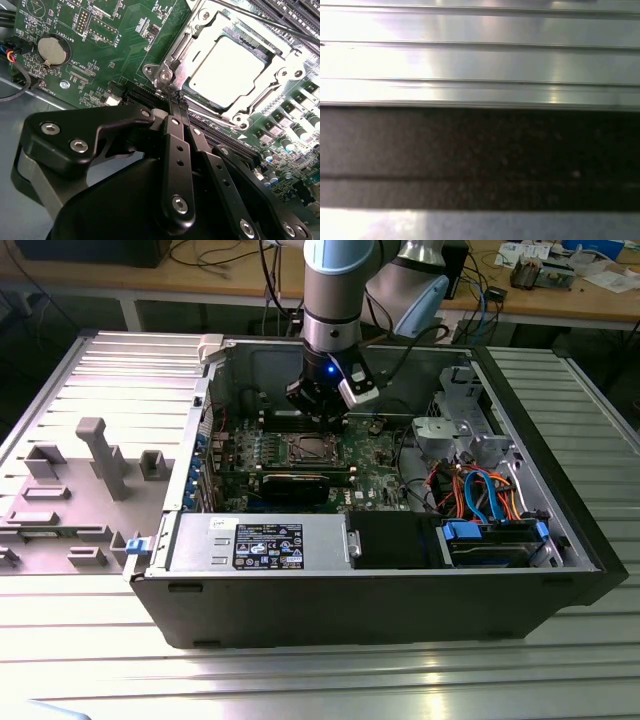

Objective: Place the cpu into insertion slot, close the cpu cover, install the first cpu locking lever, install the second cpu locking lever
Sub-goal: 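Install the first cpu locking lever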

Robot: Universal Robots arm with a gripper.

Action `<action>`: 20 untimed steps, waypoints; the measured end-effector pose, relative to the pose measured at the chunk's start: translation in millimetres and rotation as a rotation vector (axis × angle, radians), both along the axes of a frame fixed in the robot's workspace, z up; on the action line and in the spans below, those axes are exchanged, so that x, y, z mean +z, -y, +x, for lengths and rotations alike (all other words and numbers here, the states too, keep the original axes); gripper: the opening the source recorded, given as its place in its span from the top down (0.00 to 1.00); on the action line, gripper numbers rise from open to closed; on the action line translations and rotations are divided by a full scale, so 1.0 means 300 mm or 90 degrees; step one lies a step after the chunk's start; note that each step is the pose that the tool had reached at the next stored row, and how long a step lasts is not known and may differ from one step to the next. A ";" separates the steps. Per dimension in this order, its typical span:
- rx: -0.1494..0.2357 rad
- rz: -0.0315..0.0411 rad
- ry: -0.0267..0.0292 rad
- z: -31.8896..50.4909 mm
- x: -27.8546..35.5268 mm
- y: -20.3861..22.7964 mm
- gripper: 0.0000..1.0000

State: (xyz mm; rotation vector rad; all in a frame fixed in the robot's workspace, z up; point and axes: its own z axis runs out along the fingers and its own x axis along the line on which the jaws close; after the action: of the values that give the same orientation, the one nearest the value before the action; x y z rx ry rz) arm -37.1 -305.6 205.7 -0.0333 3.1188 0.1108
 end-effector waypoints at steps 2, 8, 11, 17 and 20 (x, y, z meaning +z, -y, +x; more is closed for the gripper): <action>0.000 -0.0023 0.0000 0.000 0.000 0.000 0.89; 0.000 -0.0089 -0.0002 0.000 -0.006 0.000 0.89; 0.000 -0.0091 0.0001 0.000 -0.012 0.000 0.89; 0.000 0.0129 -0.0003 0.000 -0.014 0.000 0.89; 0.000 0.0139 -0.0001 0.000 -0.007 0.000 0.89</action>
State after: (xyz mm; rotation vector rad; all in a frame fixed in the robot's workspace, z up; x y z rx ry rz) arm -37.0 -305.5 203.6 -0.0328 3.1173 0.1448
